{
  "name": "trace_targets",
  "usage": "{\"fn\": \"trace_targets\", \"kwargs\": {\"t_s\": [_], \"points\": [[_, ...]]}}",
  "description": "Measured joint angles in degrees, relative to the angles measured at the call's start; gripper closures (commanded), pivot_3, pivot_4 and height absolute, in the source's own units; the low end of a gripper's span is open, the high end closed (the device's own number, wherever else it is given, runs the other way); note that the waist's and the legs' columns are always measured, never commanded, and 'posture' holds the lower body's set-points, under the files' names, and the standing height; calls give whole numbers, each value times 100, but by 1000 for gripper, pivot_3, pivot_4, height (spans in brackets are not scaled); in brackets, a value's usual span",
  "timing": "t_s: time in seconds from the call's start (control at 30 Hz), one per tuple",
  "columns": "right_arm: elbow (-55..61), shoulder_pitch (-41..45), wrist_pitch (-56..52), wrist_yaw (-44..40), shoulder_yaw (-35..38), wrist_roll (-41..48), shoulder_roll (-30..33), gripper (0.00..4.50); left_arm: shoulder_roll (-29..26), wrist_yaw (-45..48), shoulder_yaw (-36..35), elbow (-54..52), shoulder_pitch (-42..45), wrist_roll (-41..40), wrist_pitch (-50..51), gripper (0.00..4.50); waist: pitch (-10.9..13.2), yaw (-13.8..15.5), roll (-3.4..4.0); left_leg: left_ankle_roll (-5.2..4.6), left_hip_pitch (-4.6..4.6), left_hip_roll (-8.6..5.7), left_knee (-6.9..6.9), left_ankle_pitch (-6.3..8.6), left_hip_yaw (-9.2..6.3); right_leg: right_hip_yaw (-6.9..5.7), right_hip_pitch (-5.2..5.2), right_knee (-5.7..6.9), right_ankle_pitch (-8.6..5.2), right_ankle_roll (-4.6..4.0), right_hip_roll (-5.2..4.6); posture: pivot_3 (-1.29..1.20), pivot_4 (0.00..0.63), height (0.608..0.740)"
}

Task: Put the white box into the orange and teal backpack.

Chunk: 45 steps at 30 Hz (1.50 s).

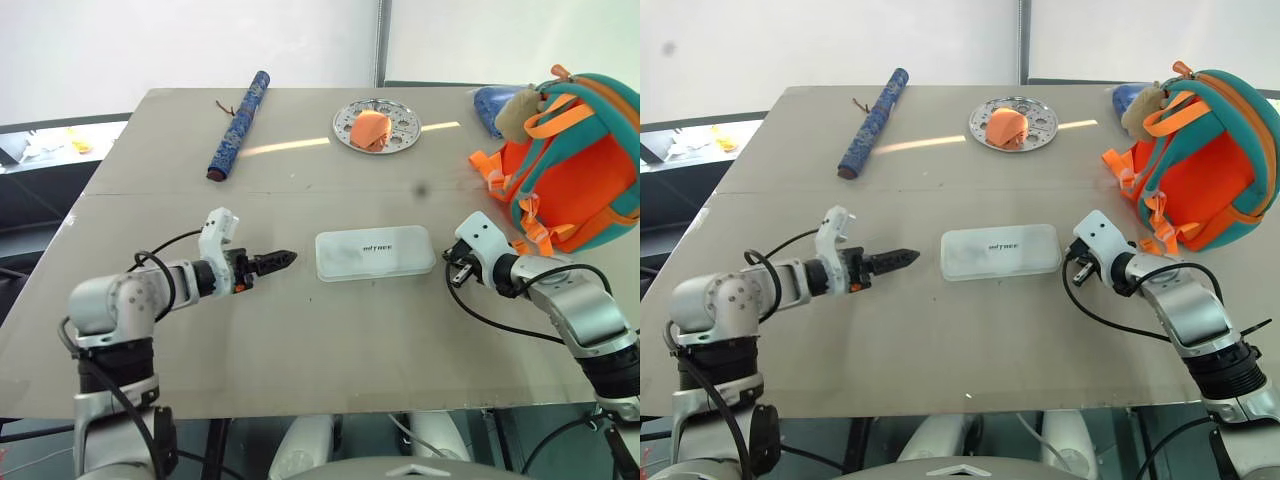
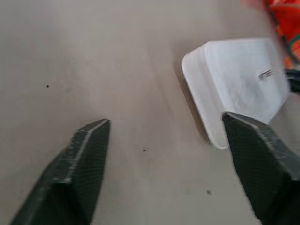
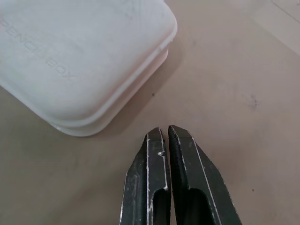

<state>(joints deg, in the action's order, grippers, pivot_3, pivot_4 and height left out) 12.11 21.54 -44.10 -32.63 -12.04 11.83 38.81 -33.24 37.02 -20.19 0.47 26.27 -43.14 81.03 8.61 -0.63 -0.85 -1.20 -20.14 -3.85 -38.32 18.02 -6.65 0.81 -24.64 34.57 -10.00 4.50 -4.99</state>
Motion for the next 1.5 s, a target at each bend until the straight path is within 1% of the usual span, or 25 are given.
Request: {"fn": "trace_targets", "kwargs": {"t_s": [0.13,0.23,0.3,0.4,0.57,0.67,0.8,0.83,0.9,0.93,1.0,1.03,1.07,1.1,1.17,1.2,1.23,1.3,1.33,1.37,1.43,1.5], "points": [[-166,66,138,-92,3,-66,-55,4500,158,158,88,595,245,-187,334,600,0,-16,0,1,-2,2,4,0,1,0,-6,-1,0,-1,0,0,150,733],[-221,96,189,-107,-2,-136,-109,4500,230,182,229,730,314,-186,285,600,0,-16,0,3,-1,4,3,-1,2,2,-8,6,1,-1,1,0,150,733],[-349,164,250,-131,-51,-240,-160,4500,417,157,238,896,388,-165,159,600,-2,-11,0,3,0,3,0,-1,4,5,-7,8,1,-1,-1,0,150,733],[-477,268,345,-173,-110,-341,-340,4500,680,127,237,1092,454,-139,-18,600,-9,13,-5,3,0,2,-5,-1,1,4,-4,12,1,-1,-3,0,150,733],[-689,454,506,-205,-340,-571,-706,4500,933,101,226,1278,516,-120,-179,600,-20,-1,-8,3,13,2,-4,-1,5,8,5,15,1,-1,-3,0,150,733],[-816,535,686,-207,-502,-728,-973,4500,970,167,275,1312,517,-116,-218,600,-21,-16,-8,4,29,3,-2,-2,7,10,18,17,1,-1,-1,0,150,733],[-866,540,787,-209,-526,-811,-1178,4500,989,255,333,1317,514,-129,-200,600,-22,-22,-8,4,31,3,-1,-1,7,10,19,16,1,-1,-1,0,150,733],[-864,536,806,-211,-540,-832,-1208,4500,1009,266,357,1313,514,-133,-197,828,-22,-23,-9,4,31,3,-1,-1,7,11,19,16,1,-1,-1,0,150,733],[-854,516,849,-211,-535,-861,-1257,4500,1086,250,417,1315,506,-134,-187,1427,-22,-22,-9,4,31,3,0,-1,6,11,19,15,1,-1,-1,0,150,733],[-846,464,892,-206,-485,-870,-1287,4500,1113,238,425,1332,472,-130,-172,1864,-22,-22,-9,4,30,3,0,-1,6,10,19,15,1,-1,-1,0,150,733],[-808,318,916,-178,-240,-769,-1393,4500,1140,275,400,1352,421,-190,-120,2595,-21,-17,-9,4,27,4,2,-1,4,9,17,14,1,-2,-1,0,150,733],[-785,243,893,-169,-95,-700,-1431,3997,1164,318,382,1339,415,-274,-96,2938,-20,-2,-10,4,23,4,0,-1,-3,5,17,13,1,-2,-1,0,150,733],[-705,140,863,-171,50,-624,-1424,3721,1199,355,356,1297,415,-378,-60,3266,-20,16,-9,4,22,3,-1,-1,-5,4,17,13,1,-2,-3,0,150,733],[-563,33,843,-175,188,-568,-1374,3285,1225,342,336,1247,418,-413,-36,3394,-20,28,-8,3,20,2,-2,-1,-4,5,17,12,1,-2,-4,0,150,733],[-82,-246,773,-148,462,-468,-1221,2301,1257,295,283,1236,415,-445,-7,3395,-19,32,-8,3,19,1,-2,-1,-4,6,17,10,1,-1,-4,0,150,733],[418,-553,559,-68,803,-350,-1159,1732,1304,243,266,1174,415,-479,2,3395,-19,62,-7,3,16,2,0,-1,-10,2,15,9,0,-2,-4,0,150,733],[621,-649,460,-43,959,-286,-1123,1279,1301,223,249,1163,408,-492,8,3395,-18,58,-8,4,16,3,0,-1,-10,1,14,8,0,-2,-2,0,150,733],[1311,-946,-55,100,1645,-14,-1045,340,1302,178,249,1052,394,-544,18,3395,-17,69,-6,4,8,3,0,-1,-9,4,6,10,0,-2,-3,0,150,733],[1590,-1024,-299,170,1969,92,-990,20,1301,151,253,956,377,-553,16,3395,-17,70,-7,4,6,3,0,-1,-8,4,4,10,1,-2,-3,0,150,733],[1955,-1097,-657,252,2423,265,-958,0,1292,138,282,725,307,-553,-30,3395,-16,72,-6,4,4,4,0,-1,-7,6,1,9,1,-2,-4,0,150,733],[2372,-1124,-1090,376,2959,469,-905,0,1274,128,321,447,218,-543,-147,3395,-16,49,-7,4,4,6,1,-1,-4,7,-1,11,0,-2,-1,0,150,733],[2788,-1063,-1821,644,3534,667,-995,0,1267,137,351,-56,91,-568,-348,3395,-14,33,-7,4,2,8,1,-1,-3,7,-5,13,0,-3,0,0,150,733]]}}
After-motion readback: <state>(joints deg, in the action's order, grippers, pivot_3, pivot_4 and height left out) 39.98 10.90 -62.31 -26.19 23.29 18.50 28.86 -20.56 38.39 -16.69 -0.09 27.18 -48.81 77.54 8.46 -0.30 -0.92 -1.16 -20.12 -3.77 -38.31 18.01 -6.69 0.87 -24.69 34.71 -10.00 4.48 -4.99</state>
